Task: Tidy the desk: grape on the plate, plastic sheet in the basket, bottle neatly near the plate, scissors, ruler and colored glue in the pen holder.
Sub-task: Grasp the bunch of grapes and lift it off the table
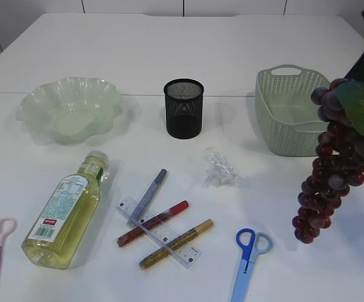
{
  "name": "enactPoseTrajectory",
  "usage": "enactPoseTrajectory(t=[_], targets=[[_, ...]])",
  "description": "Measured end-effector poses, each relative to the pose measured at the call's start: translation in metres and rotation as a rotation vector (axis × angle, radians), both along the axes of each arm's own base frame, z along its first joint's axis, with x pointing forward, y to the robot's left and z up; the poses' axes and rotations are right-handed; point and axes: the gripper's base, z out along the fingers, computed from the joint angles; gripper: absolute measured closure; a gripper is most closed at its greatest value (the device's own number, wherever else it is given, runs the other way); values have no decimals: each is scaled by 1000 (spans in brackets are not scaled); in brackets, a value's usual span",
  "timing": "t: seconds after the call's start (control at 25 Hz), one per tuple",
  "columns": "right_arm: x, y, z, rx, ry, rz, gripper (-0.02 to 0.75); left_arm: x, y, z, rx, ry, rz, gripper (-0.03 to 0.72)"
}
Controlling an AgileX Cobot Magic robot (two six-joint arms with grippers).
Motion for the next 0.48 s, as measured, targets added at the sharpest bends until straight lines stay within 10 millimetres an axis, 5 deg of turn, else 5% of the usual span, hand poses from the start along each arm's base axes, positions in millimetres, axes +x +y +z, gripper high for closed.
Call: enactPoseTrajectory(t=[0.48], targets=[[-1,7,21,87,-52,31,532,70,-24,-12,33,2,-207,162]])
